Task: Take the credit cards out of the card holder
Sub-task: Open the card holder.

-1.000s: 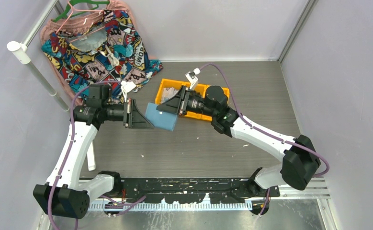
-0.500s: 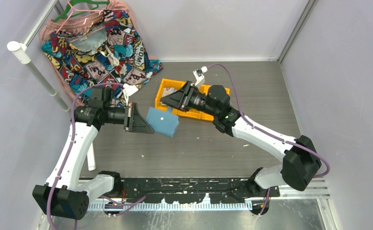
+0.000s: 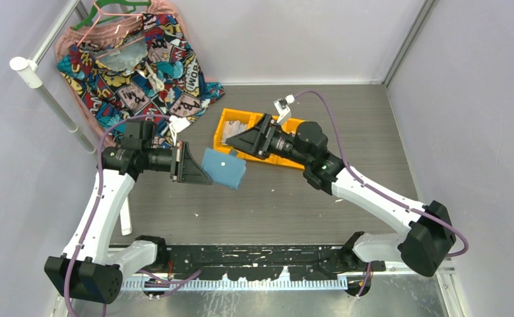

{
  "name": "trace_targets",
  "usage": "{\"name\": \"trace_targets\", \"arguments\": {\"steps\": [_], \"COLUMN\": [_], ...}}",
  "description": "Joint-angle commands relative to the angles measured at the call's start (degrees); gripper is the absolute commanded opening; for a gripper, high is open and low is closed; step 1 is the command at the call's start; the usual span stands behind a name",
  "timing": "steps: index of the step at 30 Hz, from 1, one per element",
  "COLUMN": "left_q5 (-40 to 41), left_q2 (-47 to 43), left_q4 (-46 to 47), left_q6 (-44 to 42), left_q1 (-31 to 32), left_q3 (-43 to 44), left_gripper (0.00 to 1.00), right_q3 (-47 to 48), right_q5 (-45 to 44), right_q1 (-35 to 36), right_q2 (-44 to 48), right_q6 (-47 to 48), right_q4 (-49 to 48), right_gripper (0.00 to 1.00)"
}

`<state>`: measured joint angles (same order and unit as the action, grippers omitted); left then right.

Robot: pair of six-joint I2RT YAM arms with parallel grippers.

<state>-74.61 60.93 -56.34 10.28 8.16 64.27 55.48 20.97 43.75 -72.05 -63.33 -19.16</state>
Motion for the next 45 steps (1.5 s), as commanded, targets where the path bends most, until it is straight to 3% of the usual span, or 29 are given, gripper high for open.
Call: {"name": "trace_targets", "arguments": {"steps": [1, 9, 12, 19, 24, 25, 26, 29, 32, 36, 42, 45], "left_q5": [-1.9, -2.0, -1.8, -0.3, 1.8, 2.4, 3.0, 3.3, 2.8, 1.1, 4.5, 7.1], "left_q2": [-1.4, -1.5, -1.4, -1.4, -1.5, -1.5, -1.5, -1.6, -2.1, -2.9, -3.4, -4.1], "left_q4": [2.5, 3.2, 3.5, 4.0, 4.3, 4.3, 4.0, 1.1, 0.0, -0.1, 2.4, 2.3], "left_q6": [1.3, 2.2, 2.5, 1.7, 0.4, -0.2, -1.2, -6.1, -7.9, -8.3, -8.1, -12.0], "left_q1": [0.2, 0.2, 0.2, 0.2, 0.2, 0.2, 0.2, 0.2, 0.2, 0.2, 0.2, 0.2], "left_q3": [2.2, 3.2, 3.4, 3.2, 2.9, 2.8, 2.7, 2.3, 0.9, 0.0, -1.4, -1.8], "left_gripper": [0.0, 0.0, 0.0, 0.0, 0.0, 0.03, 0.12, 0.61, 0.88, 0.94, 0.79, 0.74], "right_q3": [-1.7, -3.5, -3.5, -5.6, -6.3, -6.2, -5.8, -3.4, -0.5, 2.3, 5.4, 7.0], "right_q5": [1.6, 1.0, 2.4, 4.9, 4.4, 4.2, 4.1, 4.2, 5.7, 6.8, 8.7, 10.6], "right_q1": [0.2, 2.5, 2.8, 3.2, 3.1, 3.0, 2.8, 2.6, 2.6, 2.6, 3.0, 3.7], "right_q2": [2.5, 0.3, -1.5, -3.7, -2.0, -1.4, -0.9, 0.3, 1.1, 2.1, 1.8, 1.2], "right_q6": [-0.3, -1.9, -5.1, -13.4, -13.1, -12.7, -12.2, -9.3, -6.1, -1.3, 1.9, 2.6], "right_q4": [-2.4, -3.2, -7.5, -18.9, -18.0, -17.5, -16.6, -12.4, -8.0, -0.4, 5.7, 7.1], "right_gripper": [0.76, 0.76, 0.71, 0.33, 0.07, 0.03, 0.01, 0.01, 0.01, 0.01, 0.01, 0.01]}}
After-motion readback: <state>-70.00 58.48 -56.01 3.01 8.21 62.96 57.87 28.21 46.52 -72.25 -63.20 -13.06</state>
